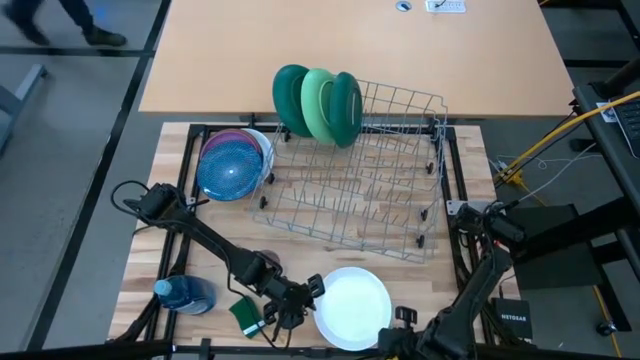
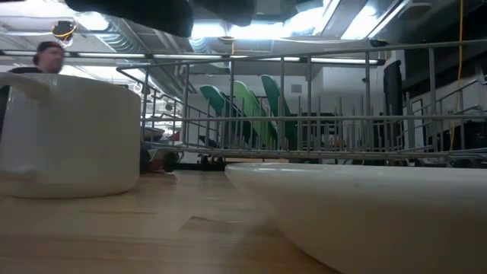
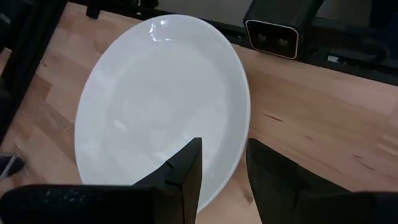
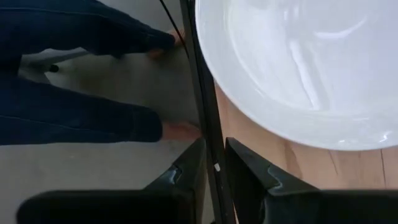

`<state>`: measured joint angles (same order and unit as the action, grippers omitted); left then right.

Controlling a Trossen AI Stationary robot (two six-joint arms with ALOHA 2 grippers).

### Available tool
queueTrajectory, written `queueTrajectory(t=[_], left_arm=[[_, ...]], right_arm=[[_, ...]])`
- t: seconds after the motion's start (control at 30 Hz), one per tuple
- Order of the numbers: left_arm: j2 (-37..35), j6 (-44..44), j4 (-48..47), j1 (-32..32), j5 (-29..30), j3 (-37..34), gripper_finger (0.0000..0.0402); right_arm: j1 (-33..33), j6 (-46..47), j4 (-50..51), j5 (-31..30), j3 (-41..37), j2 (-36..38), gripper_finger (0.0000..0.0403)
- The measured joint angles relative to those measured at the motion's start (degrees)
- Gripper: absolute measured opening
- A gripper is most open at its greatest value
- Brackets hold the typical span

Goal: Sort dishes
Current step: Put the bottom white plate into the dishwasher rack

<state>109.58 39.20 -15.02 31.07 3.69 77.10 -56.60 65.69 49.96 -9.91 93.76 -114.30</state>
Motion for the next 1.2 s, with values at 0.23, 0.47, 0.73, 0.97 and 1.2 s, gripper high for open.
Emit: queueTrajectory(t=[0.23, 0.47, 0.73, 0.97, 1.2], left_arm=[[4.3, 2.6, 1.1, 0.0, 0.2, 0.0, 0.0114], [7.5, 6.6, 2.3, 0.0, 5.4, 0.0, 0.0114], [8.6, 11.0, 4.0, -0.1, 8.5, 0.0, 0.0114], [12.0, 16.7, 9.0, -0.4, 11.1, 0.0, 0.0114], [13.5, 18.7, 10.0, -0.4, 12.8, 0.2, 0.0108]], right_arm=[[1.7, 0.0, -0.1, 2.1, 0.0, 0.0, 0.0065], [2.0, 0.0, -0.1, 2.0, 0.0, -0.1, 0.0065], [1.9, 0.0, 0.4, -1.5, -0.1, -0.7, 0.0065], [1.9, 0.0, 0.6, -1.7, -0.1, -2.7, 0.0065], [1.9, 0.0, 0.6, -1.3, -0.1, -3.5, 0.0065]])
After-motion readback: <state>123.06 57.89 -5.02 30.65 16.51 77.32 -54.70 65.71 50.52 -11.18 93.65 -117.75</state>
